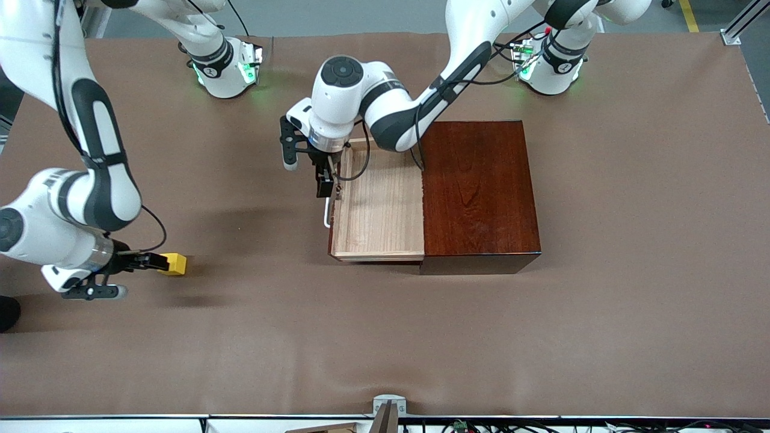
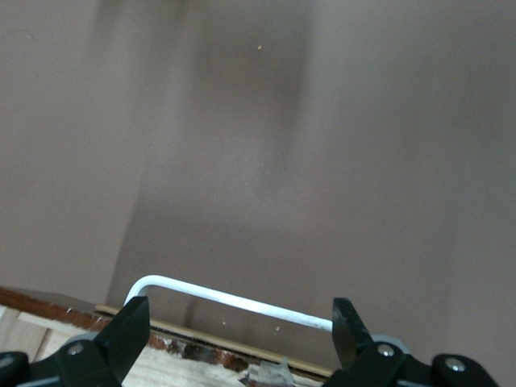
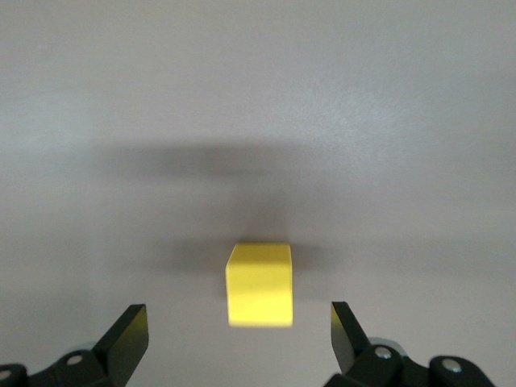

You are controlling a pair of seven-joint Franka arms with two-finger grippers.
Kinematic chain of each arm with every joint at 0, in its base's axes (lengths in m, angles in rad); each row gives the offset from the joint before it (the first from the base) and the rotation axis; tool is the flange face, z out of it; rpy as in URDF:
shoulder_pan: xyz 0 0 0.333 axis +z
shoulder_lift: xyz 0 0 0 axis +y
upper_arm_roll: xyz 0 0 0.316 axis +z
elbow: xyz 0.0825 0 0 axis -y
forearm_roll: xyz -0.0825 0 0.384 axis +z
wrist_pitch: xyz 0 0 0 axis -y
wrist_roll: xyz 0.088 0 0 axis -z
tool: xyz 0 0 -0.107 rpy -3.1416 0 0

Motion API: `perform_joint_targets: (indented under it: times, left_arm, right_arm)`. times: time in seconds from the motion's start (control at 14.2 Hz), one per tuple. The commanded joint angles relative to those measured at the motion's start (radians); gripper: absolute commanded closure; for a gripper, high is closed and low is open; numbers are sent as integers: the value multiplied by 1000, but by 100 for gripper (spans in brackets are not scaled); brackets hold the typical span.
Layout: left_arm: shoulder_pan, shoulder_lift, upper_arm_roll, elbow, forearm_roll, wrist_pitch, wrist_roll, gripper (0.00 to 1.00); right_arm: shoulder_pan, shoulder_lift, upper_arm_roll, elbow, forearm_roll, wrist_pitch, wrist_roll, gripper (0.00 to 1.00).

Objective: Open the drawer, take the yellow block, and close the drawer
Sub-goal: 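Lower the cube onto the table and open the right gripper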

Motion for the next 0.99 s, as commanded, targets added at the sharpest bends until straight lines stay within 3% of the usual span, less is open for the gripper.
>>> perform_joint_targets:
  times: [0.0,0.42,0.92]
  left_arm:
    - [-8,50,7,43,24,32,29,0]
    - [-7,70,0,41,16,43,88,0]
    - [-5,72,-8,39,-5,8,131,0]
  right_arm:
    - [-25,-92,25,16,-44,-121,18,0]
    - [-27,-195,23,80,-84,-299,18,0]
    - [-28,-220,23,99,-84,-330,16,0]
